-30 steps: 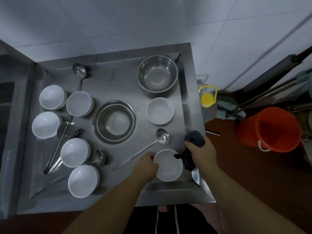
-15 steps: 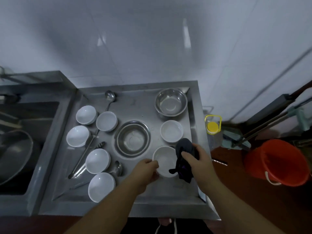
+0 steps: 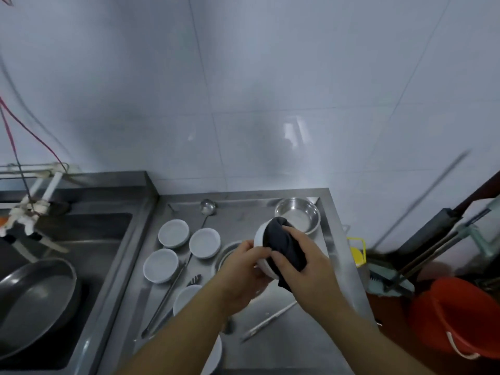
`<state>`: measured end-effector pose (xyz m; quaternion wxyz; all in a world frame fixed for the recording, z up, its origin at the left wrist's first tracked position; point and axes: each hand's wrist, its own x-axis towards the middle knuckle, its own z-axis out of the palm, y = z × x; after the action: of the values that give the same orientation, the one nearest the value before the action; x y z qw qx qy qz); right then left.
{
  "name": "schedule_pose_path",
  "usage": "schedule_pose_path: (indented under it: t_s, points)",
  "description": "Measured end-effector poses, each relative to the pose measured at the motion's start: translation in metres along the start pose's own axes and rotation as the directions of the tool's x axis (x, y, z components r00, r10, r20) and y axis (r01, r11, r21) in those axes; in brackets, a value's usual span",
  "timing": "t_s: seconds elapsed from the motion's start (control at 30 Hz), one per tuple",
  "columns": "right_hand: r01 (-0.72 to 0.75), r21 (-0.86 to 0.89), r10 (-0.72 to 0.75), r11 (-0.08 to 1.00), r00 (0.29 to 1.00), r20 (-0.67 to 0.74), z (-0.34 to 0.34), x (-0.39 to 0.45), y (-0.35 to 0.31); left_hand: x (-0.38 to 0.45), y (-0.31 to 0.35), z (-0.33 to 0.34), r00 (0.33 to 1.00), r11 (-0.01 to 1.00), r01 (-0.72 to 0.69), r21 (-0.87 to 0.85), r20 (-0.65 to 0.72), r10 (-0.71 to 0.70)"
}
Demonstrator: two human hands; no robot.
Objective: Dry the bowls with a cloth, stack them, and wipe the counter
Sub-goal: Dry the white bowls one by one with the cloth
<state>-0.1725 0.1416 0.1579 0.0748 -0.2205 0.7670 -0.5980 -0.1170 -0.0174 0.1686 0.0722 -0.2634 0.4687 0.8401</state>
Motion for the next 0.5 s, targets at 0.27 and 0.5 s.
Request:
schedule_pose_path:
  t_s: [0.27,0.5]
  points:
    - [-0.025,0.090,0.026,0.996,1.000,-0.015,0.051,-0.020,-0.046,-0.047,0.031,-0.052,0.997,0.997,-0.030,0.074,0.078,0.024]
    - [0.052,-0.076,-0.045,0.996,0.995,0.094,0.079,-0.033,-0.078,-0.075,0.030,-0.071,0.972,0.998,-0.059,-0.030,0.227,0.065]
